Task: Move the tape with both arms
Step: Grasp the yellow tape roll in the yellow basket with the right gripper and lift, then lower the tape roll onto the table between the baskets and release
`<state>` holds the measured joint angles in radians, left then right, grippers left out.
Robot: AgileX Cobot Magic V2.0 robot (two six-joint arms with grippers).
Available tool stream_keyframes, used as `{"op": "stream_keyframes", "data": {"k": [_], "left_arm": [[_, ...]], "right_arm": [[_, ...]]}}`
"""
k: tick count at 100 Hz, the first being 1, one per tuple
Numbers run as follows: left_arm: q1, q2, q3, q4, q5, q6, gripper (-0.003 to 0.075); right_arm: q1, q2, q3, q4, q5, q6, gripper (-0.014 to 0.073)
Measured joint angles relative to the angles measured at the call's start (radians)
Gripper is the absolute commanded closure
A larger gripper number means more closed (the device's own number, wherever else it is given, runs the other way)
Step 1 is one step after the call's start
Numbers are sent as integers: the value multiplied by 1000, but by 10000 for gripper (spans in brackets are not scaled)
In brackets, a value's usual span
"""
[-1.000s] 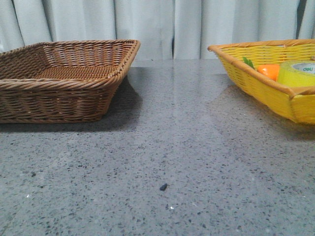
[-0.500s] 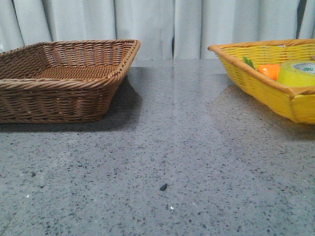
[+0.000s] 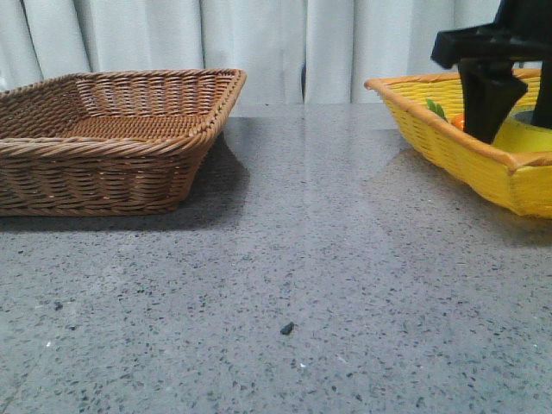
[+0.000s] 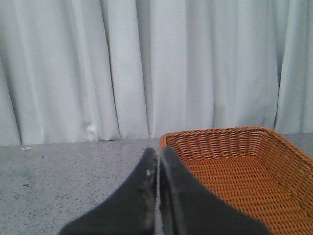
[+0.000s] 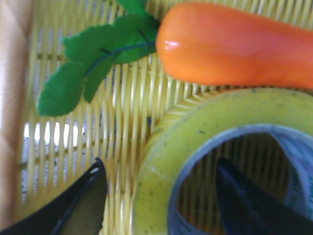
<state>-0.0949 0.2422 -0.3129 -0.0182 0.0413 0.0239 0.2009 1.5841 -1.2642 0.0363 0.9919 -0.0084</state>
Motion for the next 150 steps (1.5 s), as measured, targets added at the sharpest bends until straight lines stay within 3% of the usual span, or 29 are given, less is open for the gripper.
{"op": "stream_keyframes", "data": {"k": [12, 33, 47, 74, 90, 102, 119, 150], "left_arm": [[0, 0, 0, 0, 0, 0, 741], [0, 0, 0, 0, 0, 0, 741], [0, 0, 0, 0, 0, 0, 741], [0, 0, 0, 0, -6, 0, 741], [0, 0, 0, 0, -19, 0, 741], [0, 0, 0, 0, -24, 0, 741], [0, 0, 0, 0, -24, 0, 741], [0, 0, 0, 0, -24, 0, 741]], "right_arm": [[0, 32, 0, 0, 0, 0, 232], [0, 46, -2, 0, 2, 0, 540], [0, 46, -2, 7, 4, 0, 654], [0, 50, -41, 9, 81, 0, 664], [4, 54, -190, 9, 220, 0, 661], [29, 54, -332, 5, 243, 0, 661], [141, 46, -464, 19, 250, 0, 660], [375, 116, -478, 56, 263, 0, 660]]}}
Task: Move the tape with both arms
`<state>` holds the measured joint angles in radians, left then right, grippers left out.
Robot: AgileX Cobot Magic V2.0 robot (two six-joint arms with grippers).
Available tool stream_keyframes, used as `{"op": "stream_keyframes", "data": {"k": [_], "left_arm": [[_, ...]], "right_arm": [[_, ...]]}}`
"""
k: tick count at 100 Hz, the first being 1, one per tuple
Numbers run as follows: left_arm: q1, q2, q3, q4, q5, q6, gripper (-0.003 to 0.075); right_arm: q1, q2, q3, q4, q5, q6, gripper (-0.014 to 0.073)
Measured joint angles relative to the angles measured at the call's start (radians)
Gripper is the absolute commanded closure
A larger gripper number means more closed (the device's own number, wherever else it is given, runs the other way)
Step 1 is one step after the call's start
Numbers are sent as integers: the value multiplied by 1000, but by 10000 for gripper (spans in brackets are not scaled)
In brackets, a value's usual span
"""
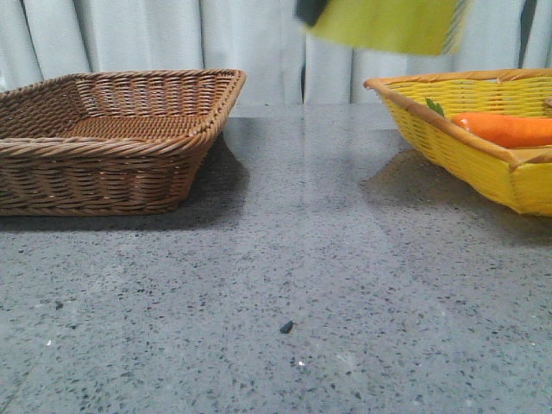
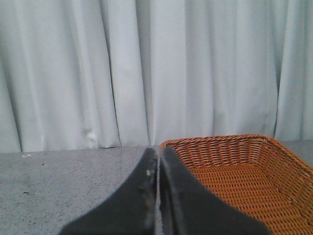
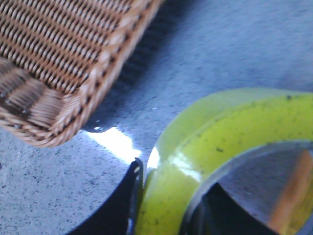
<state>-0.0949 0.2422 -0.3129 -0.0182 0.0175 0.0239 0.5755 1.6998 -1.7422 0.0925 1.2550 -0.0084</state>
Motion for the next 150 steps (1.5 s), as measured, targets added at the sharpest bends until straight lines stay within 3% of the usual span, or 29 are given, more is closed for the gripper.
{"op": "stream_keyframes", "data": {"k": [31, 41, 53, 64, 97, 107, 130, 150], "left_arm": [[0, 0, 0, 0, 0, 0, 741], [0, 0, 0, 0, 0, 0, 741], [0, 0, 0, 0, 0, 0, 741], [0, 0, 0, 0, 0, 0, 741], [-7, 10, -36, -42, 31, 0, 741], [-44, 47, -89, -51, 61, 0, 741], [-219, 234, -208, -58, 73, 0, 741], [-413, 468, -315, -58, 75, 0, 741]], "right_arm": [[18, 150, 0, 4, -2, 8, 645], [18, 187, 0, 4, -8, 8, 573], [18, 206, 0, 10, -10, 8, 423], [18, 206, 0, 11, -12, 8, 365], [18, 193, -21, 13, -12, 8, 371], [18, 153, -50, 13, -12, 8, 419], [18, 22, -80, 8, -9, 8, 656], [18, -71, -80, -39, -6, 8, 668]]}}
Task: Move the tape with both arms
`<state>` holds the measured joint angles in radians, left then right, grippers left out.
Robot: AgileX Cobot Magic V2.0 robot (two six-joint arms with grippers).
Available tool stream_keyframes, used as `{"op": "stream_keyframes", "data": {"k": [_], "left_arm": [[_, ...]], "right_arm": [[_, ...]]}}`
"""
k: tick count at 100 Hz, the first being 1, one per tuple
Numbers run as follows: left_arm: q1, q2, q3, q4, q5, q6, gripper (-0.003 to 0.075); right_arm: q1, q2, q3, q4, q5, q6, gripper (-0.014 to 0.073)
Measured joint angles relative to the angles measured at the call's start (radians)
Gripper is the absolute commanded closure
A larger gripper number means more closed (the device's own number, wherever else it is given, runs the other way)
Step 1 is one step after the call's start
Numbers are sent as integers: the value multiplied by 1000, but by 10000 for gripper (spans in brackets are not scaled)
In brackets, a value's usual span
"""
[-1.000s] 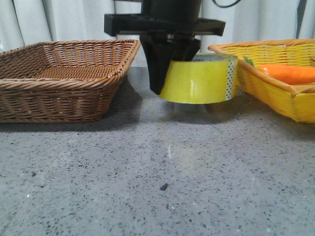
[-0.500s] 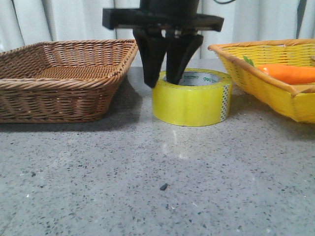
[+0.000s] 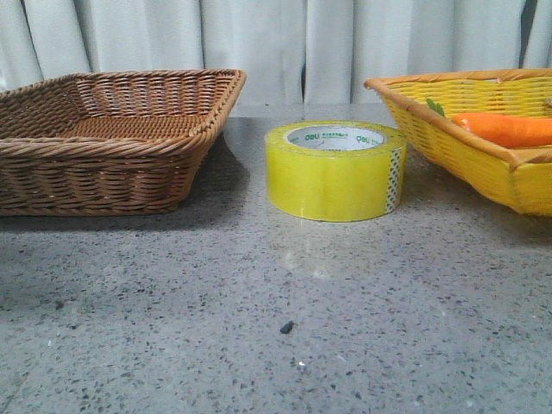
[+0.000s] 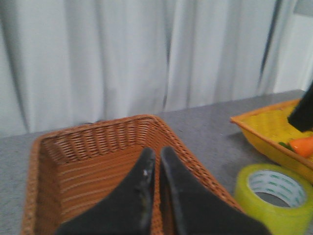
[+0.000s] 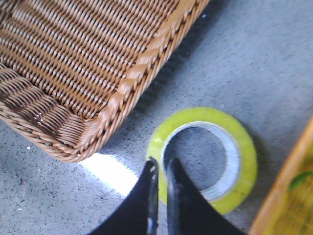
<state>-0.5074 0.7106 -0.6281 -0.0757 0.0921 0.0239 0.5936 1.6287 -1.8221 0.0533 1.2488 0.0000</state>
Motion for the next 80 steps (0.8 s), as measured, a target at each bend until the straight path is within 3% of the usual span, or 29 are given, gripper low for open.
{"op": "stream_keyframes", "data": {"k": [29, 36, 51, 56, 69, 80], "left_arm": [[-192, 354, -226, 0, 0, 0, 716], [-220, 429, -275, 0, 0, 0, 632], [-270, 570, -353, 0, -2, 0, 311], [-286, 608, -370, 0, -2, 0, 245], [-336, 692, -410, 0, 16, 0, 230], [-368, 760, -482, 0, 128, 7, 230]], "right_arm": [[0, -202, -2, -78, -62, 0, 668], [0, -249, -2, -83, -62, 0, 668], [0, -341, 19, -118, -62, 0, 668], [0, -373, 37, -126, -59, 0, 668], [0, -460, 95, -134, -54, 0, 668], [0, -527, 140, -137, -54, 6, 668]]}}
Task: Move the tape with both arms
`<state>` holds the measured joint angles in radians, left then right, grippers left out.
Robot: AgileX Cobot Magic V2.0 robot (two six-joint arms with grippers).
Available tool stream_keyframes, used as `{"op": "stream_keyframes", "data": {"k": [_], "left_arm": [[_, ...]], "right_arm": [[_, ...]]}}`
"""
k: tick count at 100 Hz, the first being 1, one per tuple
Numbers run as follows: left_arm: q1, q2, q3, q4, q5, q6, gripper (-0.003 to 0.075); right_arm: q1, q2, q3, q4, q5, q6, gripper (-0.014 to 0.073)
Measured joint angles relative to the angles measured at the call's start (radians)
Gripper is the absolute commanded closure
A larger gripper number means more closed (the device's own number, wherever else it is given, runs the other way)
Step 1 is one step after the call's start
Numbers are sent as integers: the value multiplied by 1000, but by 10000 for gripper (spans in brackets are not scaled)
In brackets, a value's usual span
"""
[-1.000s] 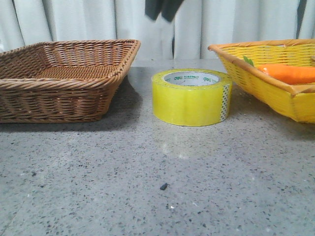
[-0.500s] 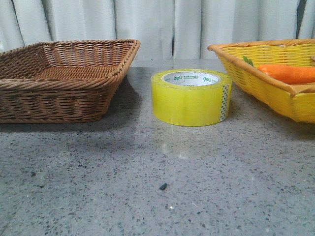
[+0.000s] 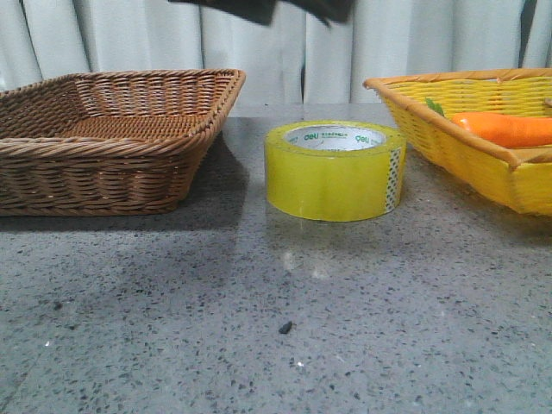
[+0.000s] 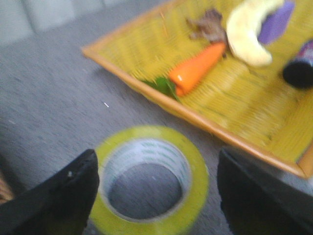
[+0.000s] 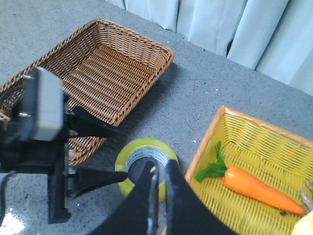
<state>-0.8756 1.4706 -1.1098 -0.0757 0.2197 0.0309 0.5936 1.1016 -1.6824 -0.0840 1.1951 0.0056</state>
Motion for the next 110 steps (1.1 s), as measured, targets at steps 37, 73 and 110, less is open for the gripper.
{"op": "stream_keyframes", "data": {"k": [37, 73, 110], "left_arm": [[-19, 222, -293, 0, 414, 162, 325], [-19, 364, -388, -21, 484, 240, 349], [-22, 407, -391, -31, 470, 246, 605]], "right_arm": [[0, -125, 81, -1, 8, 19, 668], [0, -128, 91, -1, 15, 23, 668], [0, -128, 91, -1, 21, 23, 668]]}}
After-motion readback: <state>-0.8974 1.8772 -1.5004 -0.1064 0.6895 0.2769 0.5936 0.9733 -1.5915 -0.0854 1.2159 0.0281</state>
